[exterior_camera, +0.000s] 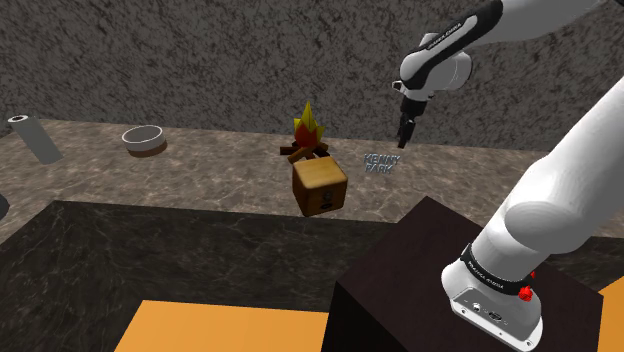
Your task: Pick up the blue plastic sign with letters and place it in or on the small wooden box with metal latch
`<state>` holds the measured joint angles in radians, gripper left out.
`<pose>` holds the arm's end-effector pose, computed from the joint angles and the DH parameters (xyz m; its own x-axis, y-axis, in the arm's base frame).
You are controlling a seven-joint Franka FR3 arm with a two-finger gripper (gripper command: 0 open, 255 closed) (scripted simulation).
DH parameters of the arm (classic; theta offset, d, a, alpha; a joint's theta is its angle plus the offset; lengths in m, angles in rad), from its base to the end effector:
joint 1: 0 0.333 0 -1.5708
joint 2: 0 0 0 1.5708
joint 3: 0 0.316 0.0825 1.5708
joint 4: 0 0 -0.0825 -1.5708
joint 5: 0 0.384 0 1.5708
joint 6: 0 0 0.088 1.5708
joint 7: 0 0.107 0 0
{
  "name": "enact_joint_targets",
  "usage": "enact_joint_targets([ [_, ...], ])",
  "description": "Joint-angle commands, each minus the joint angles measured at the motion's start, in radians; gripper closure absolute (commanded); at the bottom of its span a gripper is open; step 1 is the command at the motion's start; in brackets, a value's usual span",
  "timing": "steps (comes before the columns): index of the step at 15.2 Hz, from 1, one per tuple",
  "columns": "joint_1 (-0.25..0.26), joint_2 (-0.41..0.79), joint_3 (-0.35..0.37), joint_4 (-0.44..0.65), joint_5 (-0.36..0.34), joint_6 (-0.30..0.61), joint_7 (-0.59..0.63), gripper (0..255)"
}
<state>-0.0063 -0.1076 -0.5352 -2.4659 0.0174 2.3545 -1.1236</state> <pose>0.3994 -0.2382 0.3279 0.8399 0.5402 0.0519 0.5424 -0.8388 -0.0465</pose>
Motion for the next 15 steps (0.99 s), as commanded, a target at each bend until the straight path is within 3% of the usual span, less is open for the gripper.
enact_joint_targets([
  [1,0.007,0.104,-0.025,0.039,0.082,0.054,-0.11,0],
  [4,-0.011,0.248,-0.024,0.118,0.215,0.094,-0.267,0],
  [8,-0.086,0.427,0.03,0.245,0.365,0.117,-0.444,0],
  [15,-0.234,0.7,0.142,0.507,0.498,0.115,-0.632,0],
])
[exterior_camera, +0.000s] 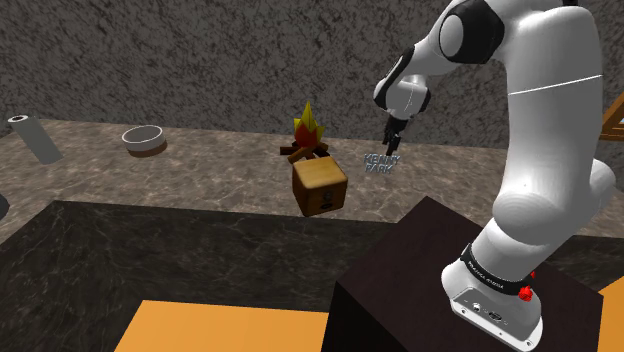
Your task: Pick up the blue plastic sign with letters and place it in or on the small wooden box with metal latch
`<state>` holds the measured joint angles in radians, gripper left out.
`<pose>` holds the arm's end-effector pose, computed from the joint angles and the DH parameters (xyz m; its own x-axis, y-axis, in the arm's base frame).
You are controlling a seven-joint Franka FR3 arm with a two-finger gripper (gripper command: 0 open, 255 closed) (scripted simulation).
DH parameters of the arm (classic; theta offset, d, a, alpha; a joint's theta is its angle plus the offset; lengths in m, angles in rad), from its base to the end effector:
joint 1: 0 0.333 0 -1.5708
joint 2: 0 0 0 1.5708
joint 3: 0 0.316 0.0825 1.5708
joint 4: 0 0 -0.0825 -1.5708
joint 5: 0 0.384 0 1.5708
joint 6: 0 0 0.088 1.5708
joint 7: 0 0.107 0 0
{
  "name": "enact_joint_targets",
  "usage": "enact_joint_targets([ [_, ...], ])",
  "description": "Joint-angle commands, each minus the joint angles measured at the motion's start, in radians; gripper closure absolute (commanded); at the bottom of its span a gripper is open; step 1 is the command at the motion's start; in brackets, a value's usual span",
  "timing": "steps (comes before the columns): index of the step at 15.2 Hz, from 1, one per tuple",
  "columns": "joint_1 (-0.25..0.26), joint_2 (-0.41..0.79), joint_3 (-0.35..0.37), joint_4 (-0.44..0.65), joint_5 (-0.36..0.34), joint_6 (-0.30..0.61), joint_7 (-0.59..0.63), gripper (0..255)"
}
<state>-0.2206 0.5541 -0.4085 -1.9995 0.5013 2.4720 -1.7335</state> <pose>0.4896 -0.3524 0.1965 0.7223 0.6851 0.0939 0.6885 -0.7253 -0.0043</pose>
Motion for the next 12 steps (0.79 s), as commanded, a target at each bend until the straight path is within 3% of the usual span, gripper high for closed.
enact_joint_targets([
  [1,-0.023,0.049,0.021,0.044,0.02,0.006,-0.026,0],
  [12,-0.046,0.123,0.058,0.066,0.06,0.056,-0.051,0],
])
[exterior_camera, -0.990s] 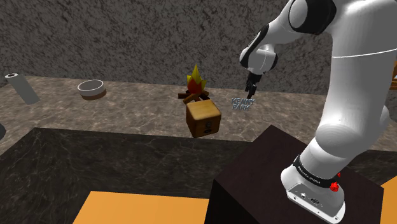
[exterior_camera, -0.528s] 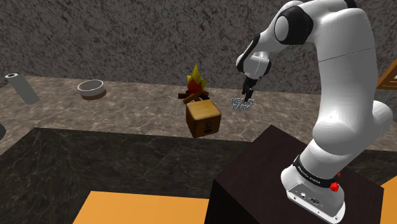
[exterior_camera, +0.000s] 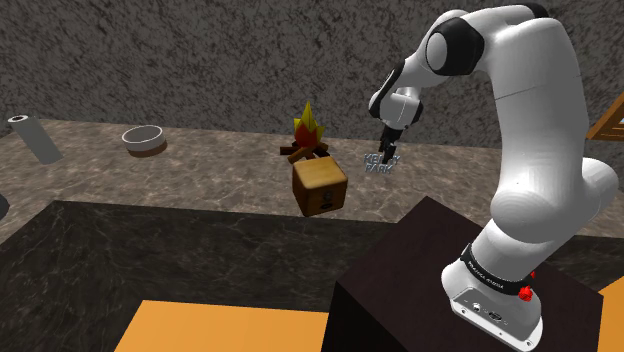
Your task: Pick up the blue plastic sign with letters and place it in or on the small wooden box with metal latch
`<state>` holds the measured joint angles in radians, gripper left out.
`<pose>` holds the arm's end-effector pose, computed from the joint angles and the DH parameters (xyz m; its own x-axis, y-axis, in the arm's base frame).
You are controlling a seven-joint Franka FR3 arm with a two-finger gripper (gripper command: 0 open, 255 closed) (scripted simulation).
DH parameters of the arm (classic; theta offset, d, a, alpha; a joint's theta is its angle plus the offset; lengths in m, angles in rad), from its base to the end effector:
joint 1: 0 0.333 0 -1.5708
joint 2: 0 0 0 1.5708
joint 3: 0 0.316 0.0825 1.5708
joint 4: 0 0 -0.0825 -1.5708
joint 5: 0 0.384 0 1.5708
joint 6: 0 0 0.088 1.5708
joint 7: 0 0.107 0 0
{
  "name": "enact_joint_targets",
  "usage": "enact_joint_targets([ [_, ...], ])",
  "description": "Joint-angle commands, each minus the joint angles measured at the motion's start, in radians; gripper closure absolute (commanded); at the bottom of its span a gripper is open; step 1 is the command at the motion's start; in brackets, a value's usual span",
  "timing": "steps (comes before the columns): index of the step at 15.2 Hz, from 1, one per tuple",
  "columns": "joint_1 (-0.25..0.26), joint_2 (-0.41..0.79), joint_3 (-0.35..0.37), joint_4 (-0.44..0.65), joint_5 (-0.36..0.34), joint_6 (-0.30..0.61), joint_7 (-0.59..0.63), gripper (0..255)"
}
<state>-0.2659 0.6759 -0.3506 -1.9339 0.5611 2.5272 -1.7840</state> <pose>0.4993 -0.3559 0.1482 0.7132 0.6941 0.0978 0.6976 -0.7165 -0.0021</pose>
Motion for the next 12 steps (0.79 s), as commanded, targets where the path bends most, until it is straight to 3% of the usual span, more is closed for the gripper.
enact_joint_targets([
  [1,0.0,0.001,0.0,0.001,0.0,0.0,0.0,0],
  [3,0.0,0.001,0.0,0.0,0.0,0.0,0.0,0],
  [4,0.0,0.001,0.0,0.0,0.0,0.0,0.0,255],
  [12,0.0,0.0,0.0,0.0,0.0,0.0,0.0,255],
])
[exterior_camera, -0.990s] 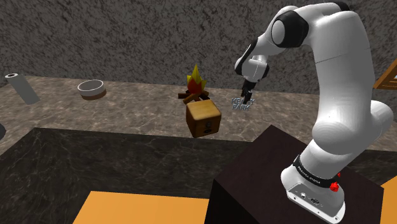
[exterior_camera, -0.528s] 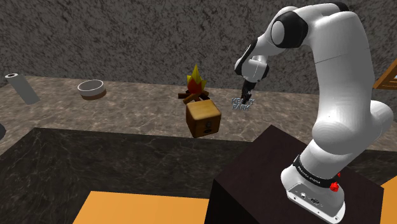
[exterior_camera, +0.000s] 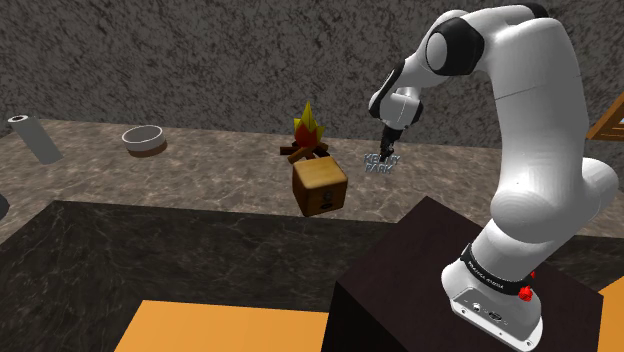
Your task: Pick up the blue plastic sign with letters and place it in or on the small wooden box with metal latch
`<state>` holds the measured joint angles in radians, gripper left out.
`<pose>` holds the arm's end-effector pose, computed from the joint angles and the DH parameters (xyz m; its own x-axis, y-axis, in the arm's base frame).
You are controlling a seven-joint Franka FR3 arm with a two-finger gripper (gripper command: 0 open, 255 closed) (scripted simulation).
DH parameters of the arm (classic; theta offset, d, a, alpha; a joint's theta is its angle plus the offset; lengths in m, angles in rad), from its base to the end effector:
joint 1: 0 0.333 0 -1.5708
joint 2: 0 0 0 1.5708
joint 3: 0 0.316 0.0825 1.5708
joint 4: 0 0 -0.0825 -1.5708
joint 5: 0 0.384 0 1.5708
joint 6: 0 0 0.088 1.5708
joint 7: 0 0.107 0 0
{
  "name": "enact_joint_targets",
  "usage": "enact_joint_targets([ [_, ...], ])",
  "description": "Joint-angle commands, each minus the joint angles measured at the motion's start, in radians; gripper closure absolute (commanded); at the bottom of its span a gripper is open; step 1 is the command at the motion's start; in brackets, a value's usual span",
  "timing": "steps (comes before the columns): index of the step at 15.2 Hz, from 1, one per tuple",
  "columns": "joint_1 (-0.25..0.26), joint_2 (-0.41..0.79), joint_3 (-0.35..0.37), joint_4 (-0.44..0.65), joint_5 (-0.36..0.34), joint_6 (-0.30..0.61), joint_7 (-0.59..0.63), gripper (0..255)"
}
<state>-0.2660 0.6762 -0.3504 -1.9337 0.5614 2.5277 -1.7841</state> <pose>0.4994 -0.3560 0.1481 0.7132 0.6941 0.0978 0.6975 -0.7165 -0.0017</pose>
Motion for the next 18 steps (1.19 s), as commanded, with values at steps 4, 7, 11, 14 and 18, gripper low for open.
enact_joint_targets([
  [4,0.012,-0.033,-0.017,-0.01,-0.018,-0.023,0.014,255],
  [7,0.024,-0.066,-0.033,-0.019,-0.037,-0.046,0.028,255],
  [11,0.04,-0.108,-0.055,-0.027,-0.064,-0.078,0.048,255],
  [14,0.051,-0.14,-0.071,-0.031,-0.084,-0.103,0.064,255],
  [18,0.066,-0.18,-0.09,-0.034,-0.112,-0.138,0.085,255],
])
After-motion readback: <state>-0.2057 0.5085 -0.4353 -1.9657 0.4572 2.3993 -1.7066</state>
